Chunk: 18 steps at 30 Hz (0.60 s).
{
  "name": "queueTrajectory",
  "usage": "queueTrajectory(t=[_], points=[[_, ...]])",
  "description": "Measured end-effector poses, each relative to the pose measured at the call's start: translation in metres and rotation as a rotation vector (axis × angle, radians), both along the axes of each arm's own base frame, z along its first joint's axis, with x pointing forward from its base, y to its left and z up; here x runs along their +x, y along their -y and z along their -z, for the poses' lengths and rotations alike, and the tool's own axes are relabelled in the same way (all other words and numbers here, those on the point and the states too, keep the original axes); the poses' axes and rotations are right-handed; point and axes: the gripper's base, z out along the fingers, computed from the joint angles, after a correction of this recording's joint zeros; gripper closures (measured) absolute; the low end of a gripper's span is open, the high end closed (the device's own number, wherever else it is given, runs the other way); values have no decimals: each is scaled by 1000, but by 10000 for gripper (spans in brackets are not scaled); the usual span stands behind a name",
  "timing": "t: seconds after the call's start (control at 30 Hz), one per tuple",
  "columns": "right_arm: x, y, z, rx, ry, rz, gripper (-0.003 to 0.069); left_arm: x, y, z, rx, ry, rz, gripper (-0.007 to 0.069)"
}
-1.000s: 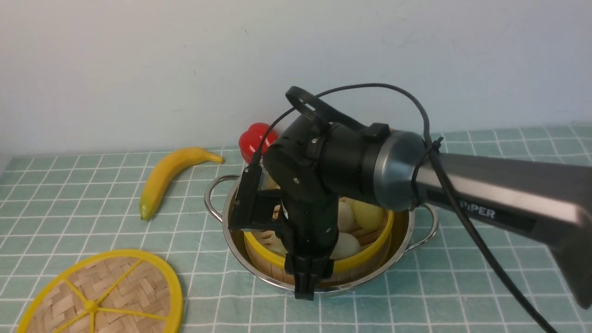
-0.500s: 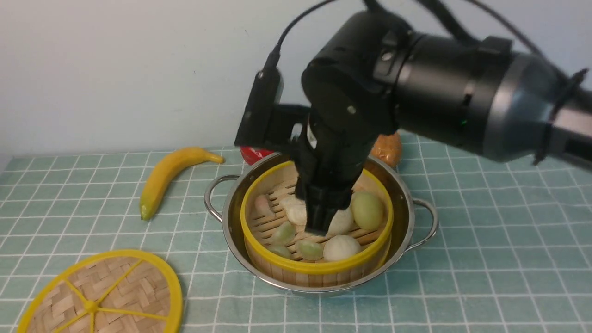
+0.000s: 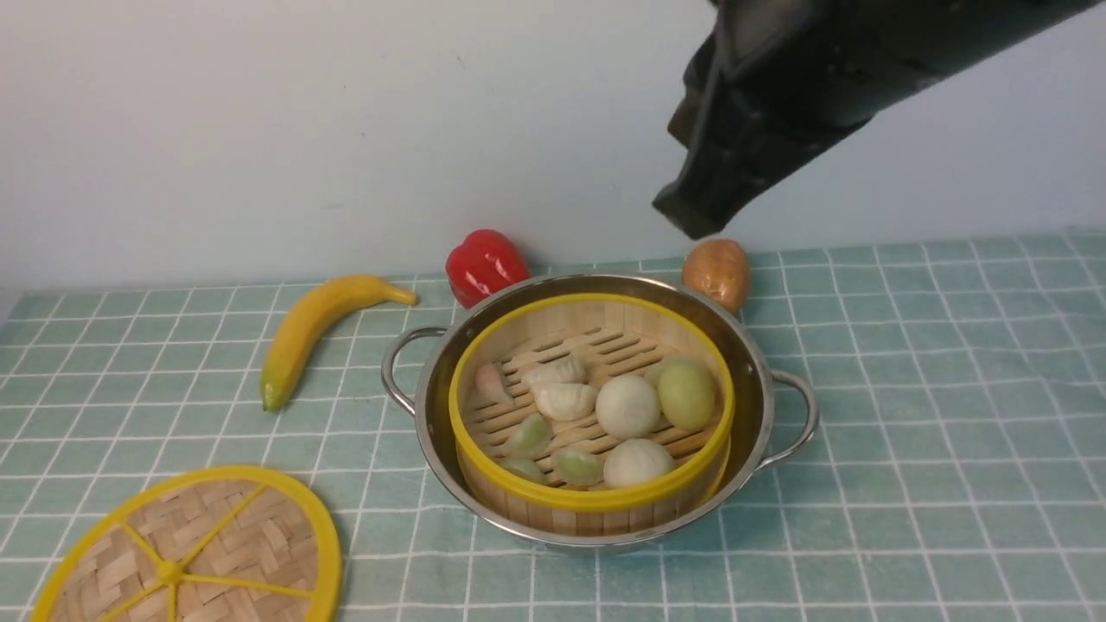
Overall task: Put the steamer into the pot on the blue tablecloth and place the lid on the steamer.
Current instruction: 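Grasp the bamboo steamer lid lying on the table by its centre knob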
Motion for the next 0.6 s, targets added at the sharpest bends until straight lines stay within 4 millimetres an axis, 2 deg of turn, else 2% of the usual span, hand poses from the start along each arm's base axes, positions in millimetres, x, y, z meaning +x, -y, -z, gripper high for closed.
queueTrajectory(t=[0.13, 0.37, 0.47, 0.6], points=[[-6, 2, -9, 84, 9, -1, 664, 0, 0, 0, 0, 0, 0, 361], [-5, 2, -9, 111, 15, -3, 659, 0, 0, 0, 0, 0, 0, 361], [-8, 22, -1, 160, 70, 9, 655, 0, 0, 0, 0, 0, 0, 361], [-21, 74, 16, 298, 177, 84, 644, 0, 0, 0, 0, 0, 0, 361]])
